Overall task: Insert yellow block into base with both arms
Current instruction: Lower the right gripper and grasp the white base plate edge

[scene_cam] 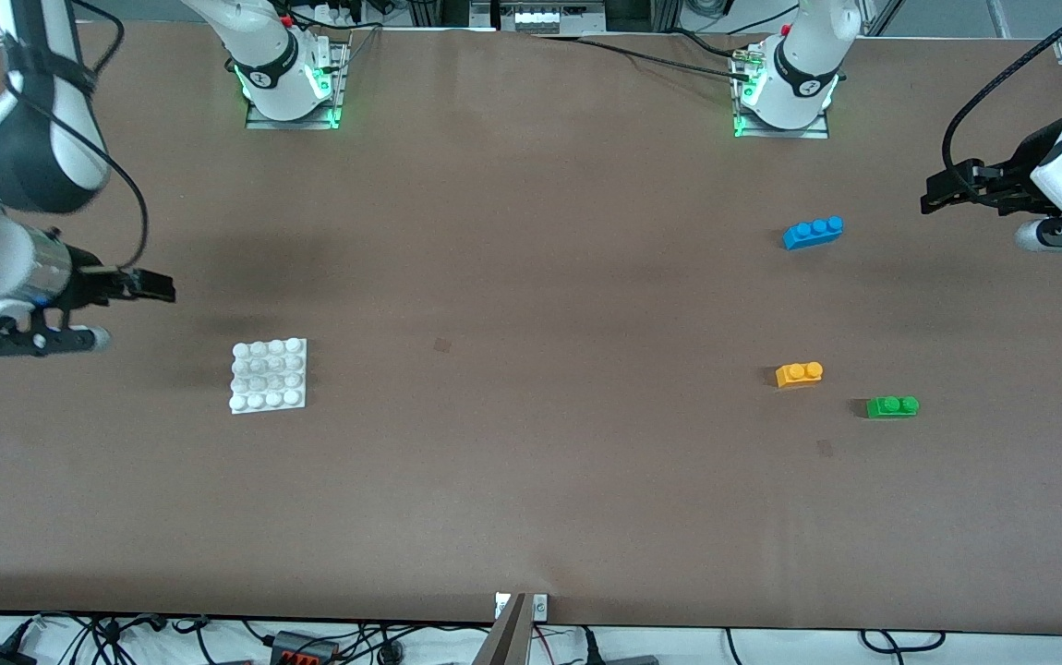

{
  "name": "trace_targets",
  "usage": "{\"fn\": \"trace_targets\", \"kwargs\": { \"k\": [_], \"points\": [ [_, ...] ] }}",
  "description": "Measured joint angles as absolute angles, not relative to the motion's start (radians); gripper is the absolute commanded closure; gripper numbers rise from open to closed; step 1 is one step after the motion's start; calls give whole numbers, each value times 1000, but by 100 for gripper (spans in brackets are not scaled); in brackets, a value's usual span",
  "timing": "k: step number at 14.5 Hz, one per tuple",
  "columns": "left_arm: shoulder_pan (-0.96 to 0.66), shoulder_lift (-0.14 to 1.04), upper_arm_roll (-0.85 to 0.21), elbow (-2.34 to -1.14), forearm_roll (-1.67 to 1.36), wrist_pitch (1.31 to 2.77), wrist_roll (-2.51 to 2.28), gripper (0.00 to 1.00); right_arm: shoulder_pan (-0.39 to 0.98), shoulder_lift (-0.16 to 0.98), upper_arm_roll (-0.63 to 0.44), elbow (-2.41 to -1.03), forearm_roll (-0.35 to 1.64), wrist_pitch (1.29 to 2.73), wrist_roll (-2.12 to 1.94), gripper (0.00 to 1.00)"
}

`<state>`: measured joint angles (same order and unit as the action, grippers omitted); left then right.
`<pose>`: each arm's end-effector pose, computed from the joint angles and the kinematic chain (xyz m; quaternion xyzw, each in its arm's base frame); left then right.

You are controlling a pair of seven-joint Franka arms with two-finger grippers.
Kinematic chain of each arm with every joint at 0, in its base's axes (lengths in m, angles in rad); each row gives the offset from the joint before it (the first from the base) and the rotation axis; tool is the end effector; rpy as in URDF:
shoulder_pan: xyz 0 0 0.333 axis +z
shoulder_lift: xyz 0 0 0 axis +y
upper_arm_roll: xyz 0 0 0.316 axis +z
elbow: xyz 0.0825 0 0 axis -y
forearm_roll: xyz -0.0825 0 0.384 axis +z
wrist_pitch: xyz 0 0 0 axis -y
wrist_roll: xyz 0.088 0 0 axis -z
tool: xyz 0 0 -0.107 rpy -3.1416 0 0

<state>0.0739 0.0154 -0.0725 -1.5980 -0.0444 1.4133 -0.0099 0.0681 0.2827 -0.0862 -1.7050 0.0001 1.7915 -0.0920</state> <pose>0.5395 -0.0043 0.5916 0.9947 0.0043 -0.0999 0.0223 0.6172 -0.0072 0.4119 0.9945 0.0373 -0.0979 0.0067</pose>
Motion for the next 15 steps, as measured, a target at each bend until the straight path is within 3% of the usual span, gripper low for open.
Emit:
{"fn": "trace_targets", "kwargs": {
  "k": [8, 15],
  "points": [
    [74, 16, -74, -1598, -44, 1406, -10, 0, 71, 543, -88, -1701, 75, 2029, -94, 0],
    [74, 16, -76, -1598, -44, 1401, -9, 0, 72, 647, -88, -1698, 97, 2111, -125, 3]
  ]
}}
